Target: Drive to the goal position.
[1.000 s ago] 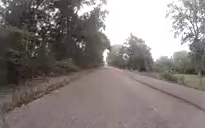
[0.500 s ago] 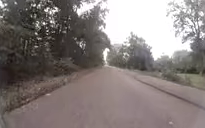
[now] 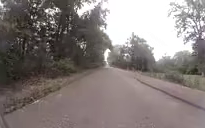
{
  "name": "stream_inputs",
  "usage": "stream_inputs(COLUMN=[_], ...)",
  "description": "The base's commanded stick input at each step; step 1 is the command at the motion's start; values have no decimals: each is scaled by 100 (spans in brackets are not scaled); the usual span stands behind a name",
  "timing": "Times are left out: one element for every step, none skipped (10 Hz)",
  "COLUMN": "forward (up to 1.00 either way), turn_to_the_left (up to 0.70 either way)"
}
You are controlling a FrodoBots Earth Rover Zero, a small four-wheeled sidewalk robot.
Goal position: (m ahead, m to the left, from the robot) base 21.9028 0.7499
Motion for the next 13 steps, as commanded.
stream_inputs(forward=[70, 70, 70, 70, 70, 70, 70, 70, 70, 70, 70, 70, 70], turn_to_the_left=[0, 0, 0, 0, 0, 0, 0, 0, 0, 0, 0, 0, 0])
